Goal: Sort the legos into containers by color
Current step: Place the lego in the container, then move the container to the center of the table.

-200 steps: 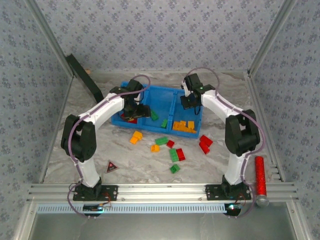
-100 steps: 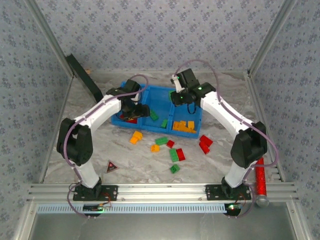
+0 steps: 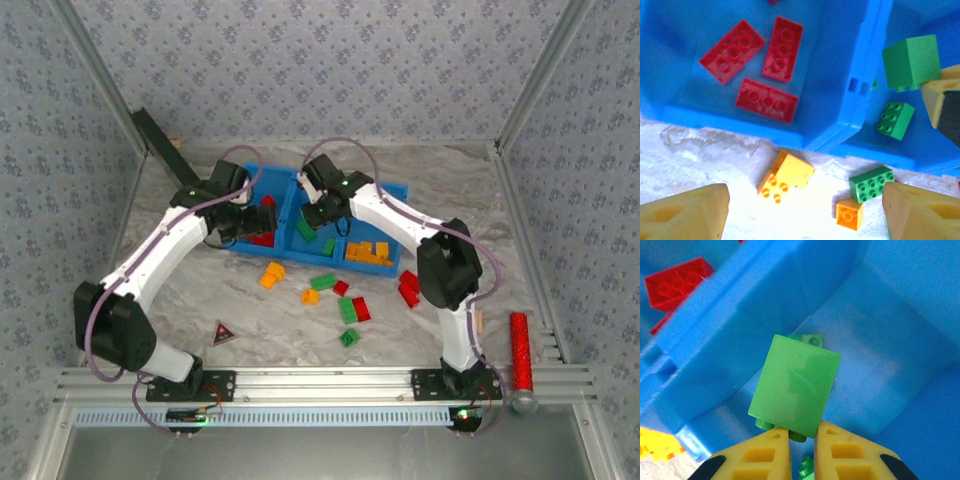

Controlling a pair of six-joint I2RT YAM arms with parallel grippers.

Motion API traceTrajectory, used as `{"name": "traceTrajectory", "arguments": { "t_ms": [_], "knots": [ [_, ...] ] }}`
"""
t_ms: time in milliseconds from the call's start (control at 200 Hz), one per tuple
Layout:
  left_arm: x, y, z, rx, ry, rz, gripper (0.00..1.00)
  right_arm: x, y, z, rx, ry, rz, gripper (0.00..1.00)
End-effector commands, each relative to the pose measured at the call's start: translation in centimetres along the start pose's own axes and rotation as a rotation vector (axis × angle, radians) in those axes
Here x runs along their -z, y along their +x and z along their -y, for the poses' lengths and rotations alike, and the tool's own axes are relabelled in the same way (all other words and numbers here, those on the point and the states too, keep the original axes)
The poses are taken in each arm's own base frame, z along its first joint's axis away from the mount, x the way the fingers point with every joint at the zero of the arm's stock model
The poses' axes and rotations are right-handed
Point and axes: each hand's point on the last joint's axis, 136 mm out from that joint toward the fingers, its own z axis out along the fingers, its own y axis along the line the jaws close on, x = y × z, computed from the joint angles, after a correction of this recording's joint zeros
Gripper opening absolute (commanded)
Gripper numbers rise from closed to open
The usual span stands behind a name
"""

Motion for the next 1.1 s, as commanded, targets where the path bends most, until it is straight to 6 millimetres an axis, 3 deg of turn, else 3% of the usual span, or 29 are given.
{"name": "traceTrajectory", "arguments": {
  "t_ms": [0, 130, 255, 360, 530, 715, 895, 1094],
  "knots": [
    [0.3, 1.9, -1.9, 0.002, -0.047, -0.032, 0.8, -0.5, 0.1, -0.6, 0.019, -0.009, -0.031, 0.2],
    [-0.3, 3.8, -2.4, 0.018, -0.032, -0.074, 0.8, -1.5, 0.9, -0.4, 0.015, 0.006, -0.074, 0.33],
    [-1.2, 6.0, -2.4, 0.054, -0.003, -0.116, 0.8, -0.9, 0.6, -0.2, 0.019, 0.019, -0.06, 0.52],
    [-1.2, 6.9, -1.7, 0.036, 0.006, -0.121, 0.79, 0.4, -0.2, -0.3, 0.027, 0.024, -0.033, 0.54],
    [-1.6, 8.5, 1.3, -0.108, 0.037, -0.133, 0.8, 3.6, -1.0, -0.3, 0.025, 0.024, 0.013, 0.54],
    [-4.7, 12.0, 3.9, -0.294, 0.007, -0.208, 0.8, 5.3, 0.1, 4.1, -0.041, 0.107, -0.014, 0.55],
    [-7.6, 14.0, 5.9, -0.417, -0.026, -0.218, 0.79, 8.5, 1.0, 6.2, -0.097, 0.159, 0.01, 0.64],
    [-9.3, 14.8, 7.3, -0.531, -0.058, -0.229, 0.8, 7.0, 3.4, 8.4, -0.216, 0.153, -0.057, 0.81]
  ]
}}
